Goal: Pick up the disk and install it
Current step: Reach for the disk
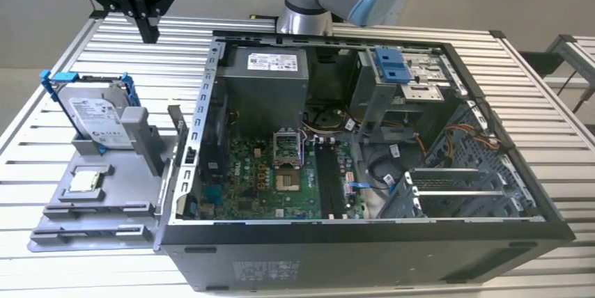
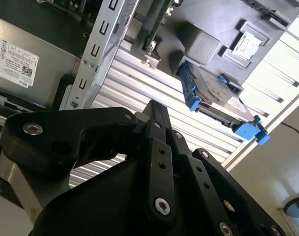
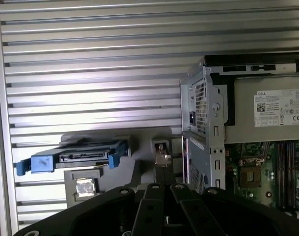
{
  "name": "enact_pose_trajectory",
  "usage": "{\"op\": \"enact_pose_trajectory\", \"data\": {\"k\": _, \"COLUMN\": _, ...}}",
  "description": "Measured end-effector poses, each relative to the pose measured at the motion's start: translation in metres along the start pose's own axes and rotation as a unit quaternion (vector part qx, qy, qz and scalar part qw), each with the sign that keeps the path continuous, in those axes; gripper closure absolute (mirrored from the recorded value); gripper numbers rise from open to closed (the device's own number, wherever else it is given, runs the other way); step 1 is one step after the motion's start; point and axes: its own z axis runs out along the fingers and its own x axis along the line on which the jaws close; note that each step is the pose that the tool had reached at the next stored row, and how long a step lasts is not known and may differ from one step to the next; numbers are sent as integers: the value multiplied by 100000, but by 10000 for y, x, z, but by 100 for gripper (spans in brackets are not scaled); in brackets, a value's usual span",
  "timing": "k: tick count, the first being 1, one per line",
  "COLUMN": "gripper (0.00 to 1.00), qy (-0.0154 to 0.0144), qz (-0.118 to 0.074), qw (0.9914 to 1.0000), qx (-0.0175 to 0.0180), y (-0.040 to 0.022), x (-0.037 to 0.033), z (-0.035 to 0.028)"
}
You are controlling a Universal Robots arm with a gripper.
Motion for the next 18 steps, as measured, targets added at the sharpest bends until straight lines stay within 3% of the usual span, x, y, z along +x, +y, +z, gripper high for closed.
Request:
{"op": "enact_pose_trajectory", "data": {"k": 7, "gripper": 100, "qy": -1, "qz": 6, "qw": 100000, "qx": 2, "y": -2, "x": 33, "z": -1}}
{"op": "enact_pose_trajectory", "data": {"k": 18, "gripper": 100, "qy": -3, "qz": -1, "qw": 100000, "qx": -3, "y": -7, "x": 159, "z": -3}}
